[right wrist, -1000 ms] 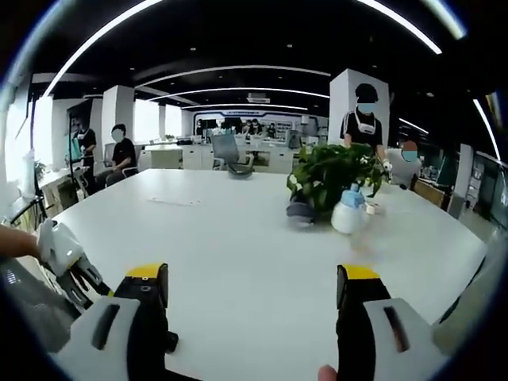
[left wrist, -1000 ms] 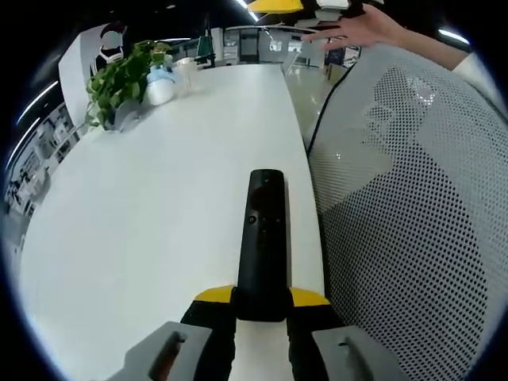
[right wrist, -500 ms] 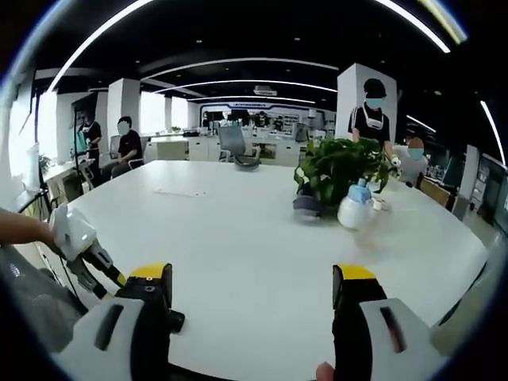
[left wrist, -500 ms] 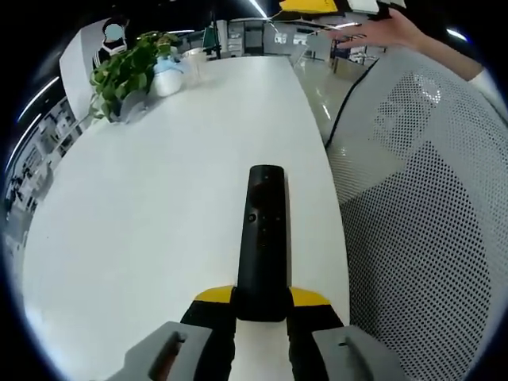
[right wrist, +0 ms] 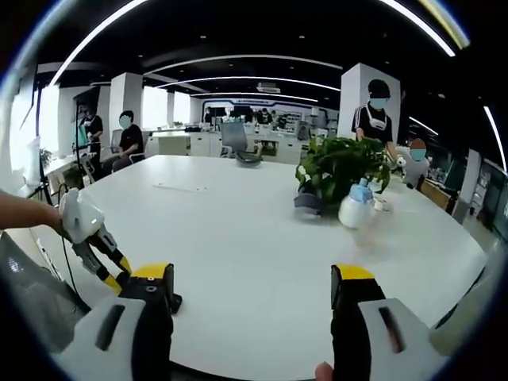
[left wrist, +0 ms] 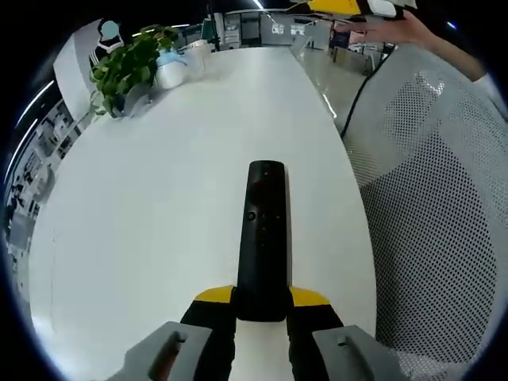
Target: Press the specified remote control buttons in sequence, fully releasing each button before pressing the next.
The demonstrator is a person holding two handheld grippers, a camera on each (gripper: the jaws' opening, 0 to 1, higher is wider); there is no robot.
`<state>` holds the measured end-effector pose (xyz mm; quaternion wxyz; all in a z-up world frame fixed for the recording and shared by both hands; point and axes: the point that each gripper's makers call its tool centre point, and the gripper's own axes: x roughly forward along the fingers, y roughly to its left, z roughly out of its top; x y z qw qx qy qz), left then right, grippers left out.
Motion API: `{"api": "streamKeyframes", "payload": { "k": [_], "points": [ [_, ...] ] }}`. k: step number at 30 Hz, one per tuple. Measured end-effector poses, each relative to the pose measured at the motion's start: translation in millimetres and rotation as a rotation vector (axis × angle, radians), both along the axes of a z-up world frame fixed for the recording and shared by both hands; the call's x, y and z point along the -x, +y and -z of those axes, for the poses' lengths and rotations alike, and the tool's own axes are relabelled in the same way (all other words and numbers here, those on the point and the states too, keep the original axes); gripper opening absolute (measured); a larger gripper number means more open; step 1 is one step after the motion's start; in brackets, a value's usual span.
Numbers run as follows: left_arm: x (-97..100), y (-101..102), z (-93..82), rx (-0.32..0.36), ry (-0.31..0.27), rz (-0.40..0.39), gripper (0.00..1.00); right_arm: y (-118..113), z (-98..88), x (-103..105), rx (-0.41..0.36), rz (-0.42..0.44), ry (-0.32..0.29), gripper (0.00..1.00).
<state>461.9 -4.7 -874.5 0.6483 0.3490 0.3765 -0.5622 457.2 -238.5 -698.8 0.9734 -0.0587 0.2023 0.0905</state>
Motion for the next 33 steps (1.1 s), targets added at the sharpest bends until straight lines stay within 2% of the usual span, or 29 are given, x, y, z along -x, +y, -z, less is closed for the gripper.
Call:
{"api": "streamKeyframes", "payload": {
  "k": [7,17,20,22,31,33],
  "points": [
    [-12.8,1.9,-0.8,-0.037,-0.045,0.032,0.23,-0.8,0.9,0.0,0.003,0.002,0.004,0.84],
    [-32.9,6.6,-0.7,-0.047,-0.044,0.019,0.23,-1.4,1.8,0.0,0.005,0.005,0.009,0.83],
    [-42.6,9.5,-0.1,-0.07,-0.065,0.016,0.23,-1.3,2.9,0.0,0.008,0.003,0.014,0.83],
    [-48.2,12.6,-1.8,-0.099,-0.099,0.043,0.23,-1.8,3.0,0.1,0.011,0.004,0.014,0.83],
    [-62.0,8.8,-1.4,-0.091,-0.082,0.032,0.23,-4.7,3.9,0.2,0.016,0.015,0.017,0.81],
    [-65.3,7.8,-1.3,-0.084,-0.078,0.027,0.23,-7.2,3.9,0.2,-0.004,0.026,0.019,0.8]
  ]
}}
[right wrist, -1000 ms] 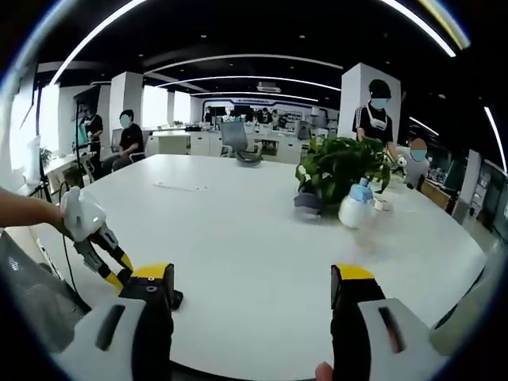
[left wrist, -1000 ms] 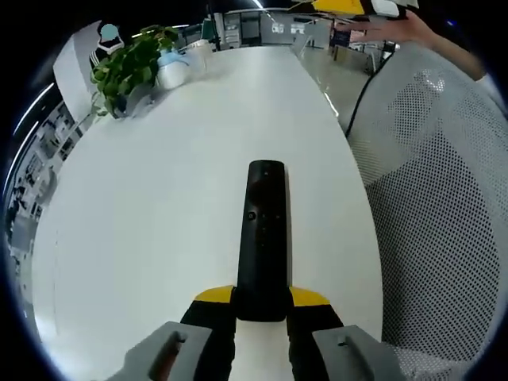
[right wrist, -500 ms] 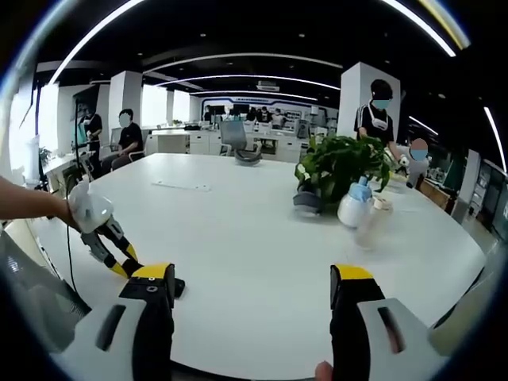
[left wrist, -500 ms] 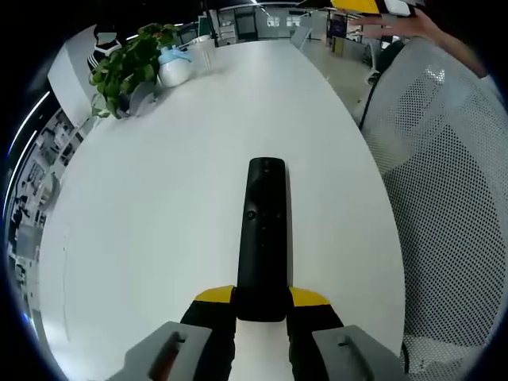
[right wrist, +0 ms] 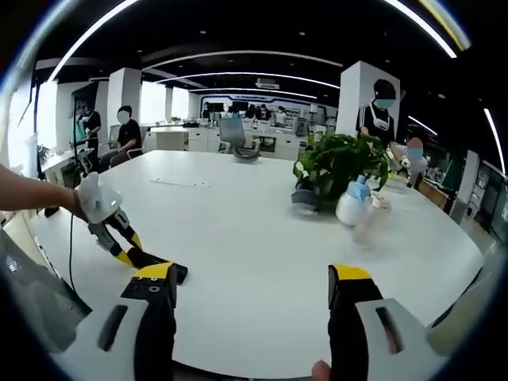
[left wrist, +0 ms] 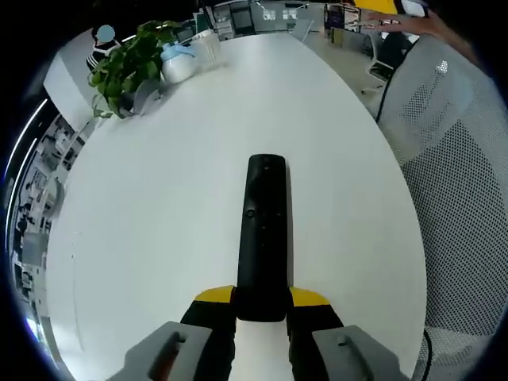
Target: Press the specified remote control buttons in sequence, fully releasing each button before pressing the next.
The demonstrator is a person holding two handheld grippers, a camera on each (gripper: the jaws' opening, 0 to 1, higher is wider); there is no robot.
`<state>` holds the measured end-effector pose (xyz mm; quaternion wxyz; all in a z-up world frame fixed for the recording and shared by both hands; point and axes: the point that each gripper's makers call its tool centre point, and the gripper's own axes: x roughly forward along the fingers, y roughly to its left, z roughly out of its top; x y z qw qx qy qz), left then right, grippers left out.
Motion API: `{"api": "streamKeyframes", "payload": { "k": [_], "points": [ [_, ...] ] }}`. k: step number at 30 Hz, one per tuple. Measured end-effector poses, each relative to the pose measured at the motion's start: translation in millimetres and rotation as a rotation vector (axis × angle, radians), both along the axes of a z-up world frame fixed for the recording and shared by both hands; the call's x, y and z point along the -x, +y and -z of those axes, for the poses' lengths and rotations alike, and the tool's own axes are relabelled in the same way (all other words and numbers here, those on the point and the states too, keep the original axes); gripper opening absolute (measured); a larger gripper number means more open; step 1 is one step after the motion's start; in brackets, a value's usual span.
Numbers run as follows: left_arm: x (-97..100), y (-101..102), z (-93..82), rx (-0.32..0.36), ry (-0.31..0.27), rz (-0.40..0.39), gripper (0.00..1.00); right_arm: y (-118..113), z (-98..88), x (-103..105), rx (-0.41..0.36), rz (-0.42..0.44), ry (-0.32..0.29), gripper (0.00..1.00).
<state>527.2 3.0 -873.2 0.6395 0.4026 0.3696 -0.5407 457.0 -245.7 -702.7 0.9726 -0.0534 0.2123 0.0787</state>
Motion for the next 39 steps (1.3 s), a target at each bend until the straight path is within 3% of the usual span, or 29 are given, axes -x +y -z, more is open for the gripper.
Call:
{"api": "streamKeyframes", "payload": {
  "k": [5,39],
  "points": [
    [-7.8,-2.4,0.6,0.002,0.004,0.0,0.23,-1.5,1.9,0.1,-0.02,0.011,0.012,0.78],
    [-56.9,-10.5,0.6,0.01,-0.005,-0.004,0.24,0.3,12.2,1.0,0.054,-0.011,0.062,0.77]
  ]
}}
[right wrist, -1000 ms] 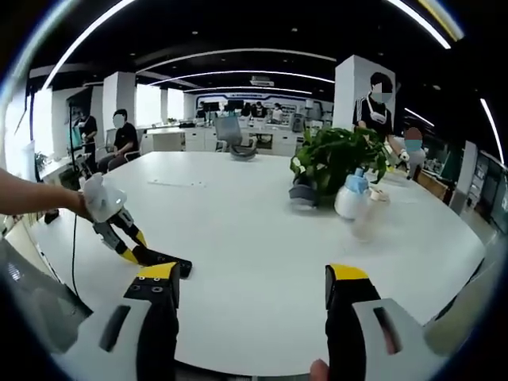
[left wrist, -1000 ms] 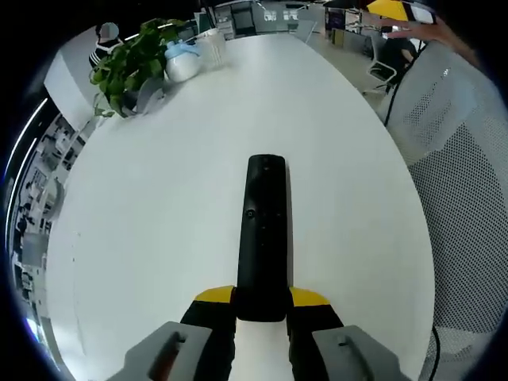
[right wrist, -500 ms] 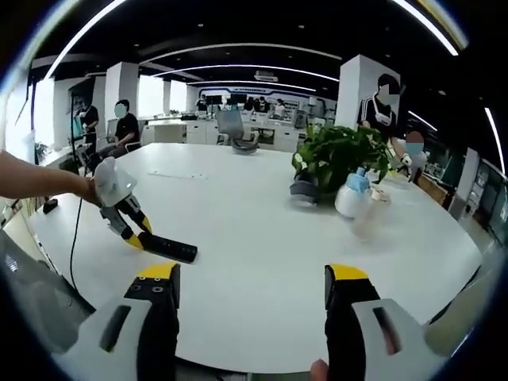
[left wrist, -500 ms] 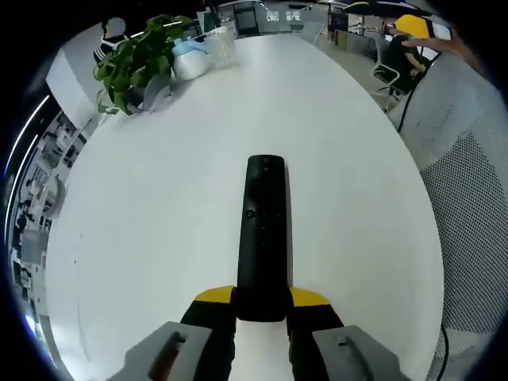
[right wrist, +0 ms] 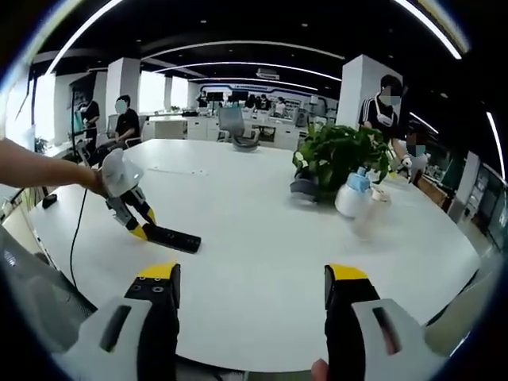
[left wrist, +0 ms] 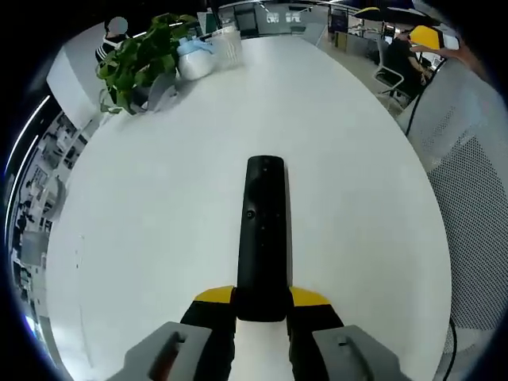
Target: Press the specified remote control buttons in sequence, fully releasing each button before pressing the next.
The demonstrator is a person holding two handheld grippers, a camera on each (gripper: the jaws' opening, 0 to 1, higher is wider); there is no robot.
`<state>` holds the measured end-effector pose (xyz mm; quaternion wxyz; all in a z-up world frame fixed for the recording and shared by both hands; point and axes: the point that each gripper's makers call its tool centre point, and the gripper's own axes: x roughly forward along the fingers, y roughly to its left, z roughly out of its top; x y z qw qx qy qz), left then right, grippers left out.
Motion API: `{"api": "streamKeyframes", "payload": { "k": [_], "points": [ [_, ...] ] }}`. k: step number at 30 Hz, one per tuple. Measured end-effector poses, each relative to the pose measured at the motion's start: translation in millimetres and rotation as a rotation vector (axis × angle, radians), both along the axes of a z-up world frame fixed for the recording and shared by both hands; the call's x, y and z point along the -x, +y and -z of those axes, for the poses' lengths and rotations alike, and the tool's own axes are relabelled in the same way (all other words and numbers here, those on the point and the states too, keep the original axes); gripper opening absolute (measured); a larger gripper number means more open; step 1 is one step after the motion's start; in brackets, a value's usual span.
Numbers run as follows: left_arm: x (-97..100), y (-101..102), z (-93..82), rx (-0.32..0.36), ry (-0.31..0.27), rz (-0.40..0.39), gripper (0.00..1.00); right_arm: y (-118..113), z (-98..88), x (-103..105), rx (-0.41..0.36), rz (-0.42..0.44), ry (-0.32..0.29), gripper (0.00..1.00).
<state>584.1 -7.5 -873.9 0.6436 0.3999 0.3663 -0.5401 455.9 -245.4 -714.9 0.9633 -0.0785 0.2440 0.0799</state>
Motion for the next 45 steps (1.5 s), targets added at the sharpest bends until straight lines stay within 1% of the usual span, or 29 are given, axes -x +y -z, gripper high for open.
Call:
{"api": "streamKeyframes", "payload": {
  "k": [5,11,13,21,29,35,38,41,45],
  "points": [
    [-8.4,-0.8,0.0,-0.007,-0.011,0.007,0.24,-0.1,1.4,-0.4,0.012,-0.002,0.006,0.77],
    [-16.6,-2.3,-0.6,-0.02,-0.03,0.017,0.24,-1.7,-1.5,-1.2,0.022,0.007,-0.01,0.77],
    [-18.9,-2.4,-0.6,-0.022,-0.037,0.019,0.24,-1.9,-1.0,-0.9,0.021,0.008,-0.007,0.77],
    [-27.6,-2.1,-0.7,-0.02,-0.042,0.007,0.24,-2.6,0.3,-0.5,0.028,0.01,-0.001,0.77],
    [-38.2,-4.4,-1.3,-0.051,-0.096,0.049,0.24,-2.1,2.5,-0.5,0.037,0.006,0.011,0.76],
    [-44.3,-5.0,-1.2,-0.046,-0.096,0.037,0.24,-2.8,2.7,-0.4,0.032,0.01,0.011,0.75],
    [-47.9,-4.5,-1.5,-0.038,-0.086,0.015,0.24,-2.3,2.7,-0.4,0.034,0.007,0.012,0.75],
    [-49.7,-5.1,-1.6,-0.035,-0.084,0.022,0.24,-1.6,4.0,-0.1,0.038,0.003,0.018,0.74],
    [-53.3,-6.4,-0.7,-0.048,-0.091,0.039,0.24,-1.6,3.4,-0.1,0.037,0.004,0.016,0.74]
  ]
}}
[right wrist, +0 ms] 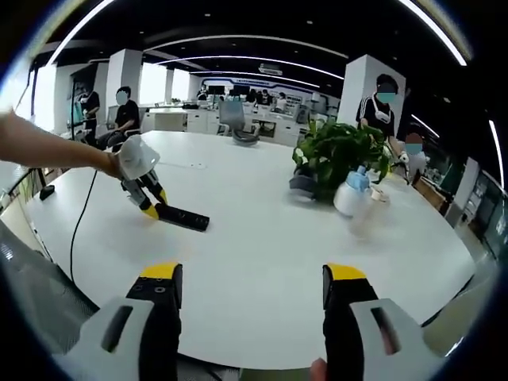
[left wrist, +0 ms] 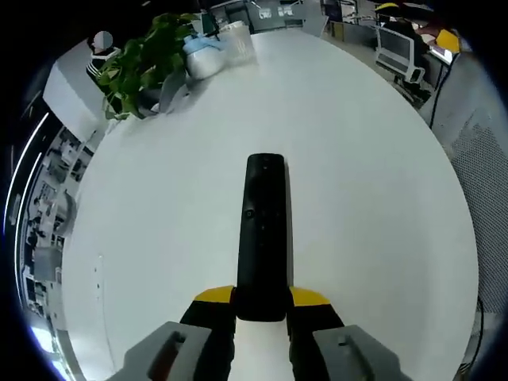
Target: Press the specified remote control buttons in sequence, fully releasing each button before pressing the next.
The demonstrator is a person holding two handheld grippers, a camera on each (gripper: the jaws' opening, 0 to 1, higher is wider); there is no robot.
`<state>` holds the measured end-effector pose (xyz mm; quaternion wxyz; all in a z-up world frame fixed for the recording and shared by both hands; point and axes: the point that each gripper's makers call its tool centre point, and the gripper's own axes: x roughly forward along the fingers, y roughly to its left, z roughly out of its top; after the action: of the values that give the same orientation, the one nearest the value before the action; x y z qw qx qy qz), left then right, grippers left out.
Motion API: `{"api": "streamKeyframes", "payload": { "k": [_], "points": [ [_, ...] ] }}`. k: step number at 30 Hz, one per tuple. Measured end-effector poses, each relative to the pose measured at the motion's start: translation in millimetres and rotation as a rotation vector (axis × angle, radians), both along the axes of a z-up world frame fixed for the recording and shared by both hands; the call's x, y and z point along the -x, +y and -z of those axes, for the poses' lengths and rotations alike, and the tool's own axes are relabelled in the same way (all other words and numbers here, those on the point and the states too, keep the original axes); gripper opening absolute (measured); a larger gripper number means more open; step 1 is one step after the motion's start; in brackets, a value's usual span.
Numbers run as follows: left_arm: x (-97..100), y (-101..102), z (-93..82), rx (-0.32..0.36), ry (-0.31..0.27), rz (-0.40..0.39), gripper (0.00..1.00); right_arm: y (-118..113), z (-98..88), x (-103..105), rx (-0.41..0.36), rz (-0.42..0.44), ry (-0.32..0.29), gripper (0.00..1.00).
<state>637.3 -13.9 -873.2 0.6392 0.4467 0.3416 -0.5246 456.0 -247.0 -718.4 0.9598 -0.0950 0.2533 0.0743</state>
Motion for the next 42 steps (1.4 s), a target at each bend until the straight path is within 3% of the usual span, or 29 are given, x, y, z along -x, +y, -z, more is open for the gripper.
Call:
{"api": "streamKeyframes", "payload": {
  "k": [6,15,24,25,26,28,31,34,39,42],
  "points": [
    [0.0,-1.1,1.1,-0.028,-0.018,0.028,0.23,-1.2,-0.5,-0.1,-0.005,0.006,-0.004,0.74],
    [-0.4,-0.8,0.2,-0.014,-0.03,0.024,0.23,-2.0,-1.2,-0.1,-0.005,0.008,-0.008,0.73],
    [-1.2,2.5,-1.0,0.044,-0.04,-0.047,0.24,0.3,-3.6,0.0,-0.01,-0.002,-0.02,0.72],
    [-2.9,2.7,-1.8,0.053,-0.048,-0.076,0.26,0.4,-4.0,-0.1,-0.011,-0.002,-0.022,0.72],
    [-5.7,5.9,-1.9,0.06,-0.039,-0.165,0.27,0.4,-4.6,-0.2,-0.015,-0.002,-0.026,0.72],
    [-6.6,9.1,-2.4,0.069,-0.003,-0.248,0.31,-0.2,-5.0,-0.2,-0.019,0.002,-0.026,0.72],
    [-7.7,10.9,-3.1,0.084,-0.016,-0.251,0.37,-0.2,-5.1,-0.4,-0.025,0.002,-0.026,0.71],
    [-8.7,17.0,-5.4,0.105,-0.012,-0.317,0.47,0.9,-3.9,-0.2,-0.018,-0.004,-0.02,0.71],
    [-2.1,25.6,-4.0,0.129,0.024,-0.371,0.59,0.8,-4.4,-0.3,-0.019,-0.005,-0.023,0.71],
    [5.6,30.4,-3.6,0.141,0.038,-0.383,0.72,0.5,-5.7,-0.3,-0.025,-0.003,-0.029,0.71]
  ]
}}
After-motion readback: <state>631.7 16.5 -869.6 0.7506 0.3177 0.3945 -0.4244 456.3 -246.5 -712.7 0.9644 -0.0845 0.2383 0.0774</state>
